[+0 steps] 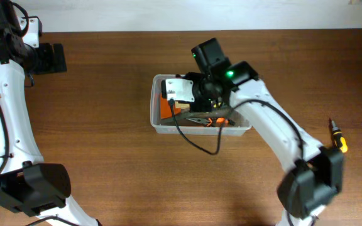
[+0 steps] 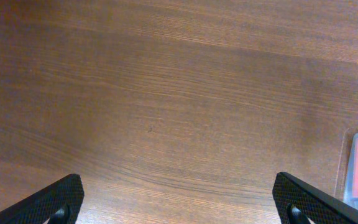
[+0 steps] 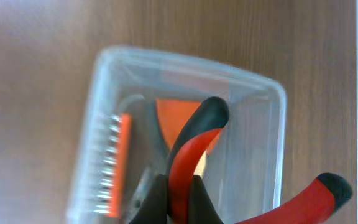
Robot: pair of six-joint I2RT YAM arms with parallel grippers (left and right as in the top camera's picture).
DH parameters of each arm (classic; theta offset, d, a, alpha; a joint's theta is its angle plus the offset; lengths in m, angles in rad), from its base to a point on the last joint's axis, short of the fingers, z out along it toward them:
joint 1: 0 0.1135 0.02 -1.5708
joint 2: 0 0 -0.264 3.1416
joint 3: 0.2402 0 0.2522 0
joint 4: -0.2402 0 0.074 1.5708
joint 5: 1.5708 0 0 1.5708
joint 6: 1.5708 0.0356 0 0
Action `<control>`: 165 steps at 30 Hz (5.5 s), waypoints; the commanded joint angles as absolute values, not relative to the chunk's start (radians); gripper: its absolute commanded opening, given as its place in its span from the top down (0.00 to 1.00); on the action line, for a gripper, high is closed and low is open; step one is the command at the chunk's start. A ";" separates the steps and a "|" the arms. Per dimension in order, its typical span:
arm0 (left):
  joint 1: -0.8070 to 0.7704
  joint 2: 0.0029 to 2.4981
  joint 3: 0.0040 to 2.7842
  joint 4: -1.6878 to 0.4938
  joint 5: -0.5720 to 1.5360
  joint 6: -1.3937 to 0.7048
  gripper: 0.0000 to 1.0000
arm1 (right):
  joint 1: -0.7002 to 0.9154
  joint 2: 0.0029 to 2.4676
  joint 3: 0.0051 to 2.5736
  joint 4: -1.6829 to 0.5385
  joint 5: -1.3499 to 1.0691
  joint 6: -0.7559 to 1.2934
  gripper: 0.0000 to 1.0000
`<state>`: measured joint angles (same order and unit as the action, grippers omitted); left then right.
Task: Pack container
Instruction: 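Lower the red pliers into the container and open the right gripper, then move the right gripper to the yellow-black screwdriver and grasp it, then carry the screwdriver into the container with the right gripper, release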
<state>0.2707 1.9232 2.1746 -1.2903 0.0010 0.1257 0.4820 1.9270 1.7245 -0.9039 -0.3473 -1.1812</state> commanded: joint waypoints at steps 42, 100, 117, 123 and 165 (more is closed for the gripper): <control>0.273 1.926 2.173 -1.288 0.012 0.113 0.01 | -0.263 2.003 2.117 -1.398 -0.120 0.205 0.01; 0.273 1.926 2.173 -1.288 0.012 0.113 0.01 | -0.602 2.167 1.547 -0.939 0.054 -0.453 0.38; 0.273 1.926 2.173 -1.288 0.012 0.113 0.01 | -0.607 2.164 1.552 -1.022 -0.079 -0.090 0.96; 0.273 1.926 2.173 -1.288 0.012 0.113 0.01 | -0.570 2.145 1.573 -1.116 -0.273 0.010 0.96; 0.273 1.926 2.173 -1.288 0.012 0.113 0.01 | 0.249 2.145 1.848 -0.987 -0.257 -1.331 0.96</control>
<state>0.2707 1.9232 2.1746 -1.2903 0.0010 0.1257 0.2680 2.1040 1.8511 -0.9909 -0.2726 -1.2938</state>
